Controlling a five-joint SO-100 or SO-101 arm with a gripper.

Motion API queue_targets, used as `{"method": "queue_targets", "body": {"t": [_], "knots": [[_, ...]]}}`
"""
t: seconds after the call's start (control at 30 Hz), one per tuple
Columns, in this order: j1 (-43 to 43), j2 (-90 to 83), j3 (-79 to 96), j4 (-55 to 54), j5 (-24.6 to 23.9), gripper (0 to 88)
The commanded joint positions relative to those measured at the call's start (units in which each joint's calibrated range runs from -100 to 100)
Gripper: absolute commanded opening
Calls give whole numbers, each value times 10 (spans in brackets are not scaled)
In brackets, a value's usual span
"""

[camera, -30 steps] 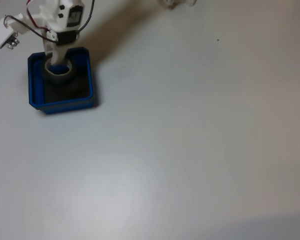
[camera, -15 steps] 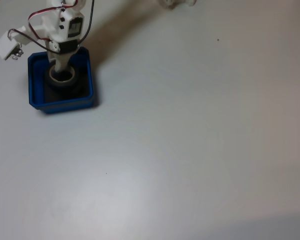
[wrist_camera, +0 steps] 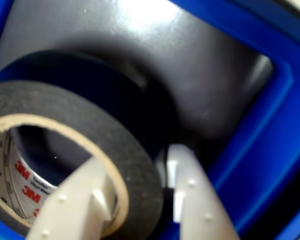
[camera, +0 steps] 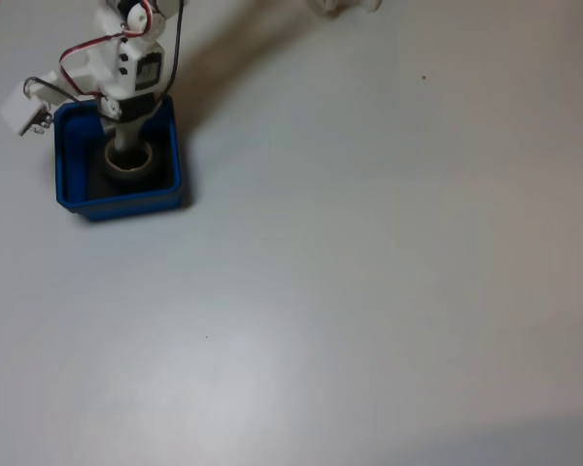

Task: Pick the black tape roll and drop it in the blue box

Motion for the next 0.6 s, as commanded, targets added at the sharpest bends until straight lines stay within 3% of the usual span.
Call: {"method": "queue_targets", "body": {"t": [0.0,0.57], "knots": [[-3,-11,-38,-10,2,11],[-14,10,-39,-10,2,20]]}}
